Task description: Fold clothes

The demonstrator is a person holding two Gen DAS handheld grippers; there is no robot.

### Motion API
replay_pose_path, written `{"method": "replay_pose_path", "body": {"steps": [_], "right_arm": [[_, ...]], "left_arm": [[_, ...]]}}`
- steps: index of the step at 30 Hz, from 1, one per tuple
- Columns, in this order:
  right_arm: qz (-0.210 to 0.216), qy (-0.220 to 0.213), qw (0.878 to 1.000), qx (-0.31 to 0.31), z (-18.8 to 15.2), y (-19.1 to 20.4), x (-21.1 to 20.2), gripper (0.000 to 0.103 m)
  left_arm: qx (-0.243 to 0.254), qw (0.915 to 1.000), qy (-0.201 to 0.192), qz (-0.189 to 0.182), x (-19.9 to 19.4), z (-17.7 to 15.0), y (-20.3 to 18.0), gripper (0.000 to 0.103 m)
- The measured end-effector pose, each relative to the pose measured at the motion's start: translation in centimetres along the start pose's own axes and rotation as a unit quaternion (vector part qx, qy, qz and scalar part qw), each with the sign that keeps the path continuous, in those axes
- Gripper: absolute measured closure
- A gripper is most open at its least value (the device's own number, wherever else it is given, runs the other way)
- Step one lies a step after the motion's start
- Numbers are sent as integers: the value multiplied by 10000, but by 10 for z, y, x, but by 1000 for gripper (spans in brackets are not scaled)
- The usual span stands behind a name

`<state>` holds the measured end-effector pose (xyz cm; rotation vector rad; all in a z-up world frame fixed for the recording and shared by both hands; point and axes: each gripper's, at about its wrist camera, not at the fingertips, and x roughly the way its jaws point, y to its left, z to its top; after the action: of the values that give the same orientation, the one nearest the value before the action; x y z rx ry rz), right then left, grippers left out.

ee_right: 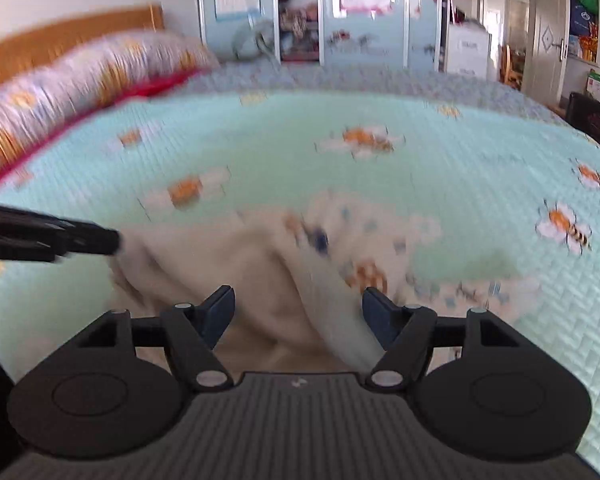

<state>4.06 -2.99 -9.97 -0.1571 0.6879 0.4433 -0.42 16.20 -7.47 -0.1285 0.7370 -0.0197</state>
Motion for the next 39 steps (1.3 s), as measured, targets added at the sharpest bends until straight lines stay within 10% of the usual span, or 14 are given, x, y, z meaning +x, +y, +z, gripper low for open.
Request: {"method": "replay_pose_path", "body": {"steps": [2, 5, 10, 14, 17, 19, 21, 27, 31, 39], "right_arm": [[172, 180, 9993, 284, -1, -7, 9, 80], [596, 38, 9980, 192, 3, -12, -16, 93], [1334, 125, 9862, -975, -23, -3, -86, 95], [888, 680, 9902, -833, -48, -17, -85, 92], [1017, 157, 9947, 61, -32, -34, -97, 77], [1143, -299, 9912, 604, -17, -43, -103, 36], [1154, -578, 9867, 990, -4, -51, -99, 29], [690, 37, 9861, 1512, 2, -60, -29, 30], [645, 746, 9819, 1618, -12, -48, 11, 82], [1589, 569, 9841, 551, -33, -11, -55, 89]], "left_arm": [[148, 9998, 63, 69, 4, -2, -4, 54], [231, 9996, -32, 139, 1, 0, -3, 53], [245, 9988, -389, -150, -11, 10, -6, 51], [499, 9984, -117, -241, 9, 11, -19, 50], [577, 9978, 201, -266, 26, 3, -27, 50], [565, 9973, 385, -286, 35, -3, -29, 50], [542, 9970, 483, -267, 37, -11, -30, 50], [506, 9974, 413, -292, 25, -16, -29, 50], [513, 9976, 386, -252, 20, -17, -28, 50], [256, 9977, -132, -615, 1, 1, -20, 50]]}}
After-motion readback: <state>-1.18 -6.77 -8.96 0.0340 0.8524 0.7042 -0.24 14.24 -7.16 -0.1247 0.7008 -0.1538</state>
